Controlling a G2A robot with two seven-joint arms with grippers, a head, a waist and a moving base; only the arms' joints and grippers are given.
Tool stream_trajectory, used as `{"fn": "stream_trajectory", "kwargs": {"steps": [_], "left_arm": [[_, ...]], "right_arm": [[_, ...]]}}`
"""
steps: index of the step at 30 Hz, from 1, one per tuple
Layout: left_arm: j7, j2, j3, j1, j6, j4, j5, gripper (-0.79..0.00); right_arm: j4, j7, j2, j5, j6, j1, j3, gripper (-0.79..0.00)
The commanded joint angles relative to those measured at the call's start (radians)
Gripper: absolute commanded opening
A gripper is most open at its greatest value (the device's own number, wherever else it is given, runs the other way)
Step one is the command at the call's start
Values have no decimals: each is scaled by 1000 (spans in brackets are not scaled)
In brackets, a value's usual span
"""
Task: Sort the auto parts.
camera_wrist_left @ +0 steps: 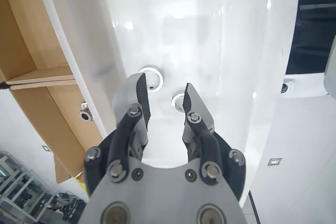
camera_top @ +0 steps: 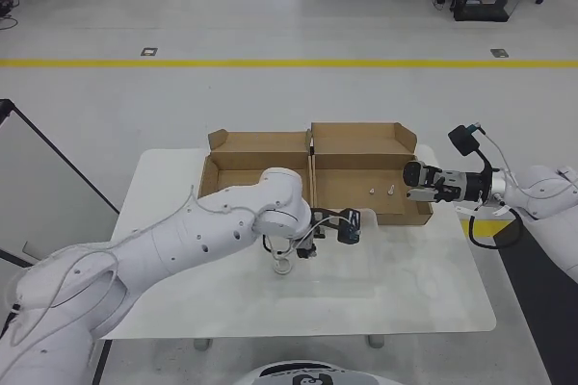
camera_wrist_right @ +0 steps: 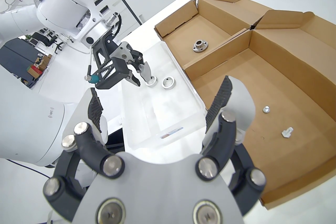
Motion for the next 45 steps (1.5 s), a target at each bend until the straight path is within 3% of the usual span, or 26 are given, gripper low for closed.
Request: {"fn": "stream_trajectory", "kwargs": {"steps": [1, 23, 33, 45], "left_arm": [[4, -12, 12, 0, 2, 21, 31, -431], [42, -151, 59, 26, -22, 284, 156, -508], [37, -180, 58, 30, -23, 345, 181, -545], [34, -210, 56, 43, -27, 406, 206, -483]], "right_arm": [[0, 0, 0, 0, 0, 0, 0, 0], [0, 0, 0, 0, 0, 0, 0, 0], [0, 0, 0, 0, 0, 0, 0, 0], [0, 0, 0, 0, 0, 0, 0, 0]]}}
